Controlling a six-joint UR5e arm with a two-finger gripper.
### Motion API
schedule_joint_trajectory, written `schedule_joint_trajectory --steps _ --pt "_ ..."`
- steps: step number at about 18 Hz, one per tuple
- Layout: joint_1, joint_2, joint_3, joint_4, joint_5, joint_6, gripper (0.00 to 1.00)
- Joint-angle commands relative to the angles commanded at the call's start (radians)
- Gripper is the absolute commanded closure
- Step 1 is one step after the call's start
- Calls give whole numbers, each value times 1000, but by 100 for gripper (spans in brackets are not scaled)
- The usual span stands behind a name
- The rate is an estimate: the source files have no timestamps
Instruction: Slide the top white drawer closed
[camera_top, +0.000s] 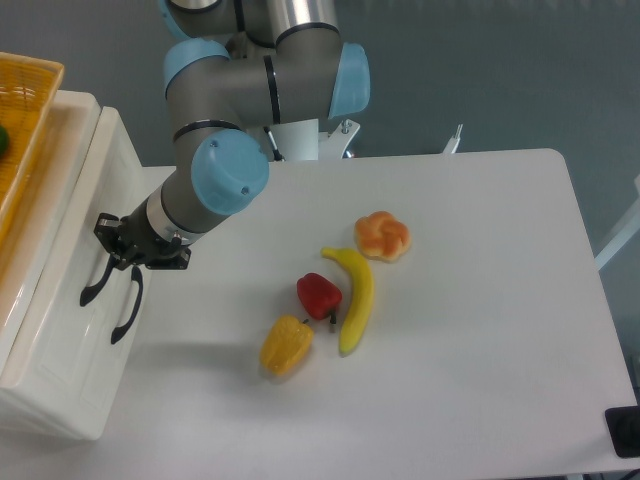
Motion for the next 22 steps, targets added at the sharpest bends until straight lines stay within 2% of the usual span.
schedule_joint_trajectory --steps 2,3,6,8,9,11,15,20,22 --pt "50 5 8 3 2 6 75" --pt "72 6 14 3 2 20 66" --pt "141 9 18 3 2 38 52" --pt "195 9 34 3 2 40 27" --pt "221 9 41 5 8 40 0" --pt "255 9 46 8 79 61 0" --pt "324 -9 49 122 225 118 0" --pt "409 -52 49 149 397 270 0" --pt "442 -73 49 182 457 343 0"
